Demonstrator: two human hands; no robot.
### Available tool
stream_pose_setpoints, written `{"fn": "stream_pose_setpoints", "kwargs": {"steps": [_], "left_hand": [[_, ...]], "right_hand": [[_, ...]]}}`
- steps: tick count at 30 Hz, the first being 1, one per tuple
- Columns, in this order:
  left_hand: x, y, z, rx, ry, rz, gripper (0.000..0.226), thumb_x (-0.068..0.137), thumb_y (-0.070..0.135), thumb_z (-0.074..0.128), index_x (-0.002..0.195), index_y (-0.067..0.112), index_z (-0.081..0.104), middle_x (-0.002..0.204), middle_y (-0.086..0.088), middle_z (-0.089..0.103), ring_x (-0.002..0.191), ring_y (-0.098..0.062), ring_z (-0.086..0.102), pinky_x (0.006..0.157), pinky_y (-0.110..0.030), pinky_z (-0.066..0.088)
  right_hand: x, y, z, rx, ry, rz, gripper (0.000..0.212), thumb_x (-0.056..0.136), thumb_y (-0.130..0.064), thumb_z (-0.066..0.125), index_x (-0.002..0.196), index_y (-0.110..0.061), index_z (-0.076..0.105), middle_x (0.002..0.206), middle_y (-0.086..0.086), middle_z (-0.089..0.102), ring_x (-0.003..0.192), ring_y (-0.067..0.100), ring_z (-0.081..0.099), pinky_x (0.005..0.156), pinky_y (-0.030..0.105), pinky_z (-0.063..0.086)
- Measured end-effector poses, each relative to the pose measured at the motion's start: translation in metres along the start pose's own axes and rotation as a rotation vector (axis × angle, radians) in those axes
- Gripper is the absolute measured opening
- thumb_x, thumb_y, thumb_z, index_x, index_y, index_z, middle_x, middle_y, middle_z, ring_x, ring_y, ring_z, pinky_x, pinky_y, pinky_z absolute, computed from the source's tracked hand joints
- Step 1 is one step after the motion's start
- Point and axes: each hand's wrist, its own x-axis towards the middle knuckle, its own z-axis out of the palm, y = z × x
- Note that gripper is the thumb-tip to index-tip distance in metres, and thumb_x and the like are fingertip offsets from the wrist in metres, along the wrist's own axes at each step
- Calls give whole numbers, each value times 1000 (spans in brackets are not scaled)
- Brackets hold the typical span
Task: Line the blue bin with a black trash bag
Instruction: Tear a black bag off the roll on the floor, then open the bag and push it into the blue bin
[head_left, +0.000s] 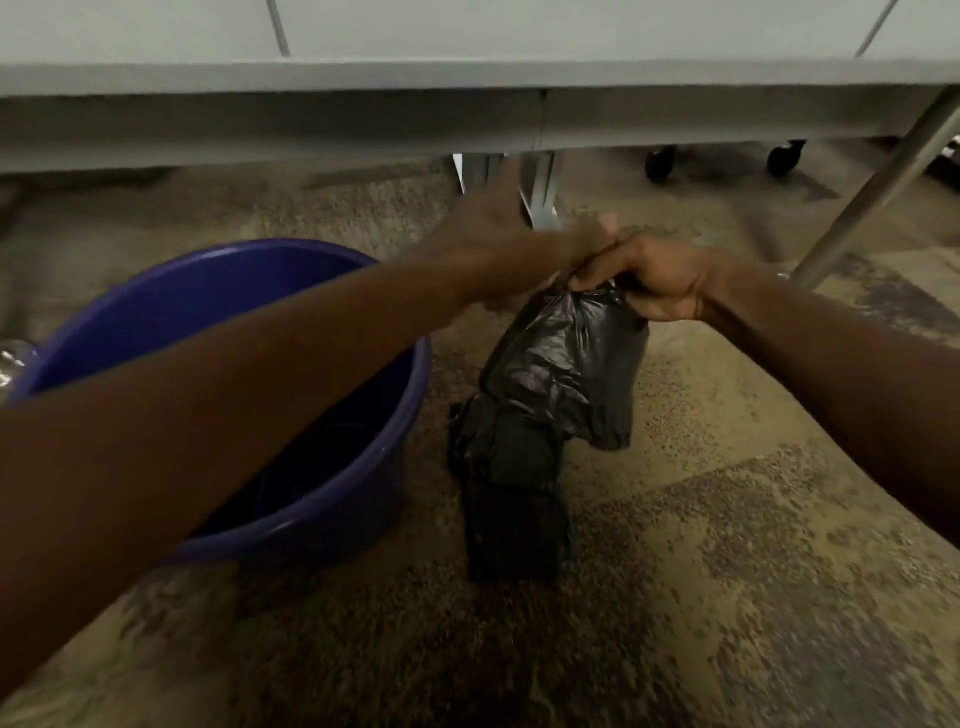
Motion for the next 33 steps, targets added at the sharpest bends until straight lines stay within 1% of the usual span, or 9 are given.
{"fn": "stream_pose_setpoints", "kwargs": {"steps": [3,6,10,14,18,23,27,30,33], "left_hand": [[-18,-7,-44,-150,-234,-169,101,66,68,85,149,26,44,149,-4,58,127,-21,62,105,-37,51],[-29,-20,-60,-392,-544,-197,80,70,49,89,139,22,60,132,-5,75,121,-24,73,105,-41,57],[-34,-27,-54,-639,-308,-211,62,78,28,89,133,12,66,125,-11,78,117,-31,74,100,-46,58],[-38,-30,-66,-767,-134,-250,55,81,21,87,132,11,67,123,-13,78,115,-33,75,98,-49,60],[-48,-36,-79,-814,13,-303,67,69,31,93,129,13,69,124,-13,78,115,-30,74,96,-48,61],[-65,-55,-115,-827,18,-276,51,77,51,81,115,16,81,124,-13,78,114,-27,75,91,-42,63],[-79,-72,-162,-676,65,-197,88,55,75,87,120,16,79,114,-8,80,100,-20,78,77,-31,63],[-91,-88,-189,-516,52,-66,78,54,61,96,121,24,80,106,3,79,97,-11,72,85,-24,57],[-102,-100,-189,-139,-104,-75,83,53,48,97,130,53,66,133,19,70,121,1,66,102,-23,53]], "right_hand": [[-17,-39,0,99,-183,-163,23,90,5,48,108,2,62,99,10,71,90,16,72,84,28,60],[-20,-65,6,86,-89,-302,26,93,4,53,112,-4,70,105,10,74,95,20,72,90,30,60],[-17,-65,13,-76,288,-311,28,99,-30,61,121,-17,70,121,8,71,111,27,66,99,38,49],[-24,-38,6,-119,279,-88,62,82,-75,59,130,-37,68,134,7,67,122,31,62,108,49,47],[-27,-15,9,-158,119,-20,47,84,-49,76,122,-22,74,122,9,74,111,27,71,87,33,58],[-24,-17,11,-34,118,-57,33,90,-20,73,119,-5,73,116,26,74,99,35,75,80,39,64],[-22,-22,7,-25,136,-114,32,90,-18,69,119,-7,74,116,23,75,95,30,76,73,32,63],[-26,-31,3,35,119,-119,28,91,-17,64,115,-11,77,108,16,77,87,25,76,69,30,62],[-31,-41,7,94,62,-112,29,93,-20,63,117,-11,76,109,15,77,88,26,76,71,33,64]]}}
